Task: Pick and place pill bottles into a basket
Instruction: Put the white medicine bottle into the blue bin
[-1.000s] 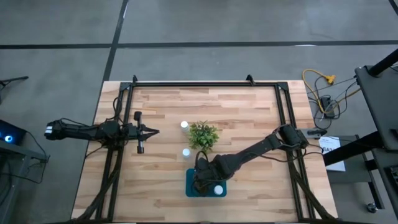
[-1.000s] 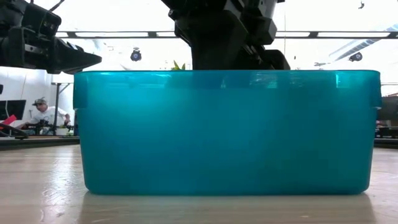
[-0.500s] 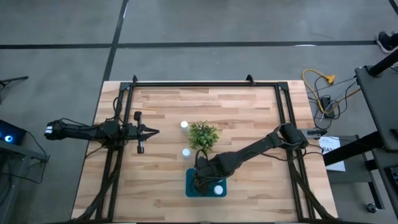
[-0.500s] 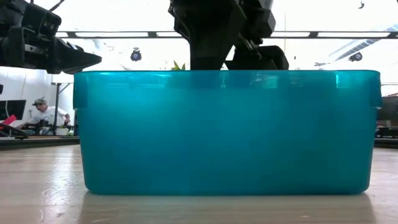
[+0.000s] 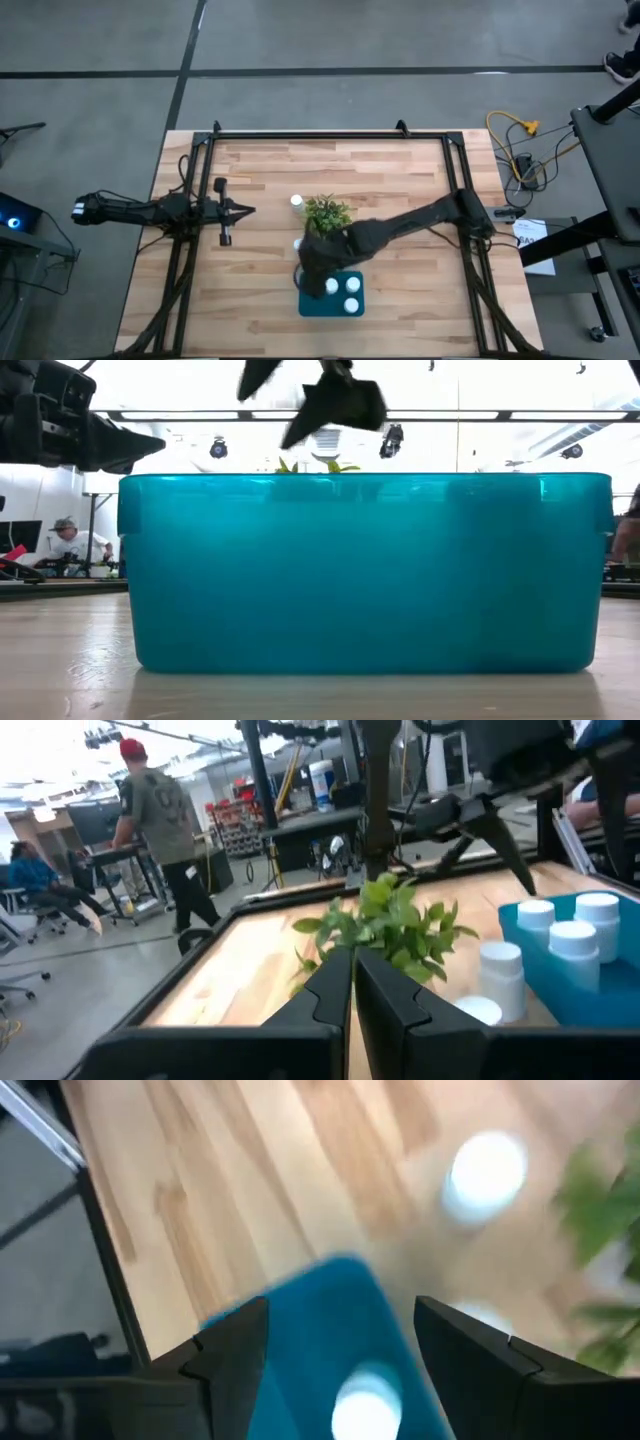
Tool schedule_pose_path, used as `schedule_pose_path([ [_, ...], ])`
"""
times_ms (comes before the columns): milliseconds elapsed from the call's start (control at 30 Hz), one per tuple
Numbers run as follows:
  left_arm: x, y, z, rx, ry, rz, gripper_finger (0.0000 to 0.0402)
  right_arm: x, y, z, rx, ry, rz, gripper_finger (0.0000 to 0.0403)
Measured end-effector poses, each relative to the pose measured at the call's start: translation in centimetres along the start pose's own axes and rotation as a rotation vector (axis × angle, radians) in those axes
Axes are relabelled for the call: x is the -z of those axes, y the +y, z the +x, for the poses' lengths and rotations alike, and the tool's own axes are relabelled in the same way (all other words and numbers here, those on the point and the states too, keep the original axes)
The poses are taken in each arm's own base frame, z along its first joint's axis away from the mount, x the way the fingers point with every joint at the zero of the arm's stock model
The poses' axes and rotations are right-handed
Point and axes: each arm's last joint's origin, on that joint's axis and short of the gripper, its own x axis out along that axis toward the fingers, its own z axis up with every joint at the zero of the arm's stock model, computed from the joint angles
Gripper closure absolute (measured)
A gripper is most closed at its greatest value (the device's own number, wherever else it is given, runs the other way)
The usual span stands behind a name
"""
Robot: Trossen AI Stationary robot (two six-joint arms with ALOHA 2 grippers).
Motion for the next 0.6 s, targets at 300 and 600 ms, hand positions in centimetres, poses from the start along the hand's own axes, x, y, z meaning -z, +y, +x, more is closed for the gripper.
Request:
schedule_pose_path([
  [300, -0.2, 0.0, 0.0, -0.005, -0.022, -0.005, 0.0401, -5.2, -2.8, -4.8, 0.090, -0.070, -0.098, 0.0166],
  [600, -0.5, 0.1, 0.0, -0.011, -0.049, -0.017, 0.0401, -7.9, -4.8, -9.0, 0.165, -0.141, -0.128, 0.0172],
])
